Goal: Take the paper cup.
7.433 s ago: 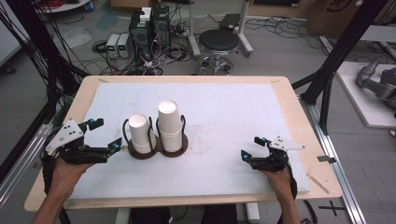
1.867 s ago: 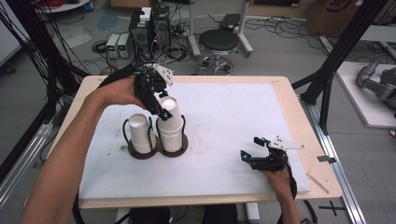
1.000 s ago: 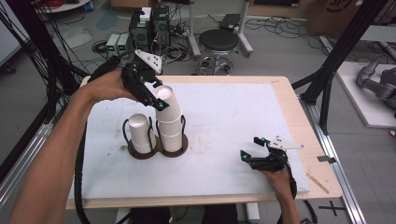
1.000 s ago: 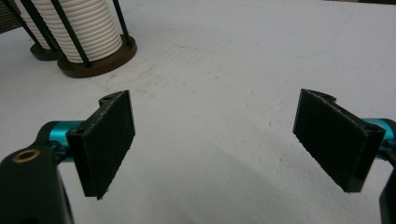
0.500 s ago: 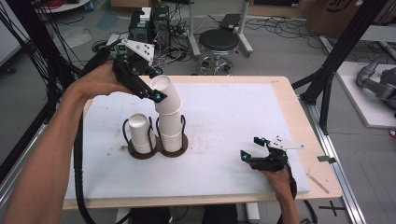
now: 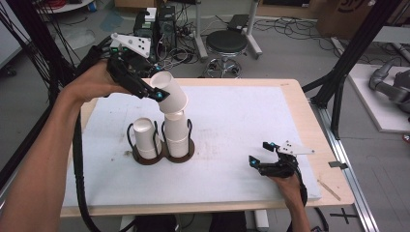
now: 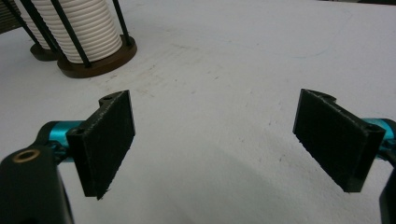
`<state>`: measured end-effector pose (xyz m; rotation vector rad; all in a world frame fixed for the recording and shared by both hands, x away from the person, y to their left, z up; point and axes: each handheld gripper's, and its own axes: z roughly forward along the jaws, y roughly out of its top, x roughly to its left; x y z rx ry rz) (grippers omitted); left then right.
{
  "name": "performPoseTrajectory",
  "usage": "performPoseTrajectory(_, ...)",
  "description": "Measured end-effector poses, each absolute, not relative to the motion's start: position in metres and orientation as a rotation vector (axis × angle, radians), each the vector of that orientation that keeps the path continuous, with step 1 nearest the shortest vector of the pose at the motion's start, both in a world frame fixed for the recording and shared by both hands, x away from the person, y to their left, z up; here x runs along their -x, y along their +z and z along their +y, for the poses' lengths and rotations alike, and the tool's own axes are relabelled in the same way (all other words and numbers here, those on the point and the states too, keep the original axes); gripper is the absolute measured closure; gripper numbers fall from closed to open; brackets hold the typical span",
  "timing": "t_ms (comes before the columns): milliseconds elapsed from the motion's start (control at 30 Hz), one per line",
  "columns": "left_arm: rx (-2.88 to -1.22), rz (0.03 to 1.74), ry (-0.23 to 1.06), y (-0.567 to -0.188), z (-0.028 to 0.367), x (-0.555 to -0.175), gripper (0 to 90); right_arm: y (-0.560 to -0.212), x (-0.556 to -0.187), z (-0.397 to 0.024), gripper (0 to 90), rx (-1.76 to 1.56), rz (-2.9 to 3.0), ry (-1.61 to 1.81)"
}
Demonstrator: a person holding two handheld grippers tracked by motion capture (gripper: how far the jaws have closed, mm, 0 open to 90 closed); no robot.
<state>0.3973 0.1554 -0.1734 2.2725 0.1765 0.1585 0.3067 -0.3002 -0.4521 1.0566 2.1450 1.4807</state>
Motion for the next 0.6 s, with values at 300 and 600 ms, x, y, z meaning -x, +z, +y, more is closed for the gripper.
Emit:
performPoseTrajectory(300,-2.224,0.168,0.168,-0.174,0.157,-0.386,33.0,-0.452,-0.307,-0.300,13.1,-1.048,2.143,1.477)
performPoseTrajectory(600,-2.211,0.161,0.168,-0.178,0.159,-0.373,32.9,-0.452,-0.307,-0.300,13.1,-1.055,2.144,1.480)
